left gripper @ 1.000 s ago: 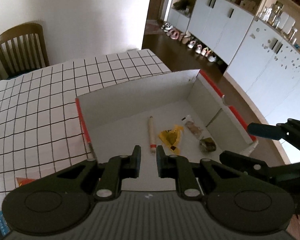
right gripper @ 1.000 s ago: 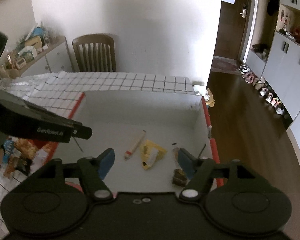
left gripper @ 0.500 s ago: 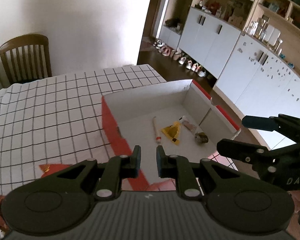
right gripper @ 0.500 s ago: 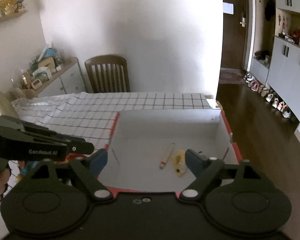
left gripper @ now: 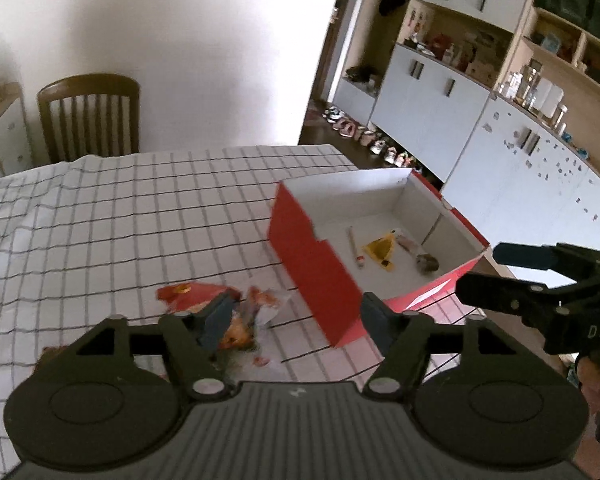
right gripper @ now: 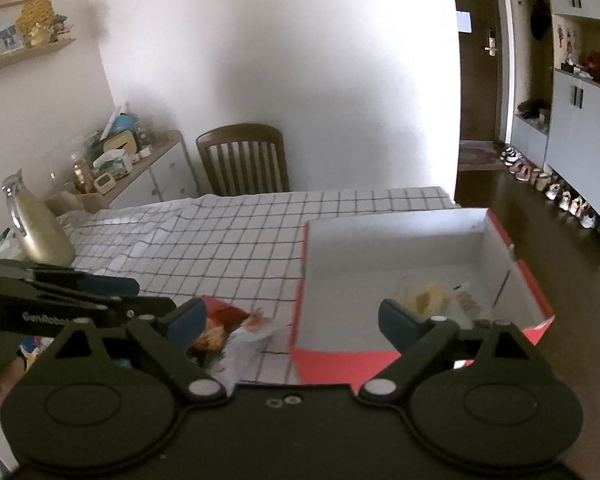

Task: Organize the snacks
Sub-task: 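Lift both open tools out of the red box toward the snacks on the table, then grasp the brown chocolate bar with the left tool while the right tool grasps the red chip bag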

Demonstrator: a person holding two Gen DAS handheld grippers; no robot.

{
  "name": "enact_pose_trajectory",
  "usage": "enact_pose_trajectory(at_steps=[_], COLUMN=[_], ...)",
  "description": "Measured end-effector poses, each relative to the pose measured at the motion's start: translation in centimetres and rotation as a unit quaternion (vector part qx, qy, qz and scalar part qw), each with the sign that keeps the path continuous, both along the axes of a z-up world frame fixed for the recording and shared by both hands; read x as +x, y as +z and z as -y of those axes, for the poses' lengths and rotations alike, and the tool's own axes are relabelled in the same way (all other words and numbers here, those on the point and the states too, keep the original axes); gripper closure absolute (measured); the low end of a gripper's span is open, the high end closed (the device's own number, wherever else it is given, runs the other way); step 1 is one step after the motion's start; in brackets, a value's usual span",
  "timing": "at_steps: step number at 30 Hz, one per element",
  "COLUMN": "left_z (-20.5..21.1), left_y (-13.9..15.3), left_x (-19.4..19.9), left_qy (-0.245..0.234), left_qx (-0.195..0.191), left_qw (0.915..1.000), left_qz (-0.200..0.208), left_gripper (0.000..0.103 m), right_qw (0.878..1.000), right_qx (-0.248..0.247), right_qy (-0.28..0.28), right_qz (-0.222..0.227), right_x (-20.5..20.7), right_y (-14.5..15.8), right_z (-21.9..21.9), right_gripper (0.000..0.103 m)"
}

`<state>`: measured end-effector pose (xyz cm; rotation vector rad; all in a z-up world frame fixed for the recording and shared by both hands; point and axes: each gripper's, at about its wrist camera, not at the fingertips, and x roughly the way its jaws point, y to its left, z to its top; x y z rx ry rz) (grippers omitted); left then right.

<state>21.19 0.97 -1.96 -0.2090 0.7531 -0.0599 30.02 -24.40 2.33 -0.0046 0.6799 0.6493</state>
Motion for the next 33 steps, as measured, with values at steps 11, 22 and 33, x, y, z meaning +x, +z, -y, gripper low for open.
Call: enact_pose_trajectory(at_steps=[11,22,33], left_z=[-6.4,-12.3,-16.6], left_y=[-1.6,-4.6,-8.8], left_x=[-4.3,-6.4,-5.5], left_qy=[0.052,0.125,0.169], left_qx=[-0.011,-0.018,-0.008], left_qw=[0.9986,0.9919,0.9840], left_qz=[0.000,-0.015,-0.055], left_gripper=[0.016,0.000,0.000], right_qw=[1.000,0.999,0.996], right_qx=[0.002,-0.036,-0.063], right_qy=[0.008,-0.010,-0.025], right_qz=[-0.008,-0.029,-0.050], right_x=[-3.3,-3.7,-1.5], right_y=[-1.3,-4.4,-6.8], right_z=[-4.3,-7.7,-11.5], right_gripper=[0.000,0.000,0.003])
